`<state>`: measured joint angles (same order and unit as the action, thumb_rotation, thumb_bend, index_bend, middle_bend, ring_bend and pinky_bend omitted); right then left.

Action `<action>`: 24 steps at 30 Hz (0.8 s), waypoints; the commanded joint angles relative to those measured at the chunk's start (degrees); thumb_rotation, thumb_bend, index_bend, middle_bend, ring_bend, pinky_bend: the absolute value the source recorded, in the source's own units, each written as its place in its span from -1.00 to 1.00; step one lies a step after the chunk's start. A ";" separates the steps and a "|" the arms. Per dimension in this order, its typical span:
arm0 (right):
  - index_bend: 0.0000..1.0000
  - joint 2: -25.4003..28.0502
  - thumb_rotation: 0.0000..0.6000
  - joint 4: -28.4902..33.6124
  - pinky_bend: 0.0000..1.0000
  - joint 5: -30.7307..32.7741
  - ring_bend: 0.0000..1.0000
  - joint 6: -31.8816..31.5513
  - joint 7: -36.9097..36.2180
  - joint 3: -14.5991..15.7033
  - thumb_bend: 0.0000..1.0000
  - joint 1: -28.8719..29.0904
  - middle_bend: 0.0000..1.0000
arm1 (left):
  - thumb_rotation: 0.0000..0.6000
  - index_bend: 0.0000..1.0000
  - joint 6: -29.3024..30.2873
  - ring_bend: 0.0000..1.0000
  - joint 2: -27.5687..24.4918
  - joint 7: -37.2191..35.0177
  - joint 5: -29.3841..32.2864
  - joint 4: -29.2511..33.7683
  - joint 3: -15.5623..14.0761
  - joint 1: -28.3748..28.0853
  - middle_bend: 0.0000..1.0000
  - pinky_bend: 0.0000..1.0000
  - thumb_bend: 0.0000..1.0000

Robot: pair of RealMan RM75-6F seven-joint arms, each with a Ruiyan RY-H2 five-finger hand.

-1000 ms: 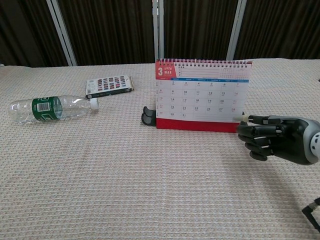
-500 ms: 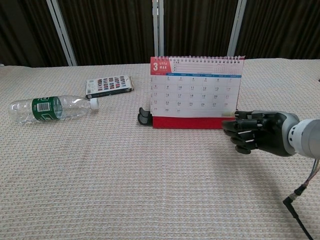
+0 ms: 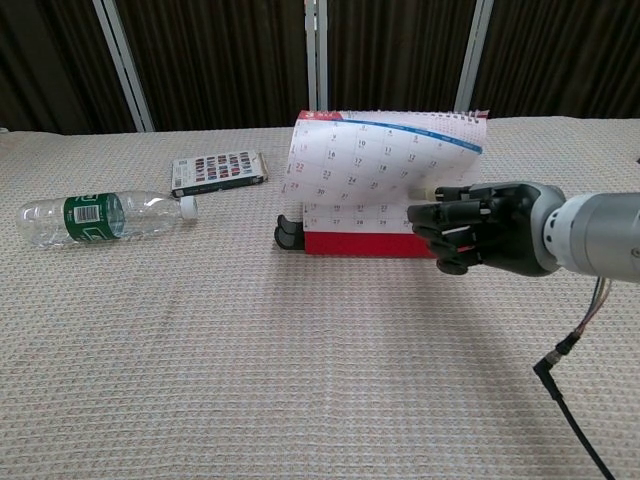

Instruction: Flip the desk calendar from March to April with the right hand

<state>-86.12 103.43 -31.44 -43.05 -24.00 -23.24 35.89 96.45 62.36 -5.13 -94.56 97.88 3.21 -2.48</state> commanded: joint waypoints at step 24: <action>-0.75 18.46 1.00 17.55 -0.62 -17.59 -0.74 -15.28 7.05 -8.27 -0.27 -6.25 -0.48 | 1.00 -1.00 -0.64 -1.00 0.23 0.96 0.21 0.60 0.08 -0.25 -1.00 -1.00 -0.82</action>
<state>-68.26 122.89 -49.52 -59.03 -18.79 -31.52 28.41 95.82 62.59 -4.16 -94.38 98.49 3.28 -2.73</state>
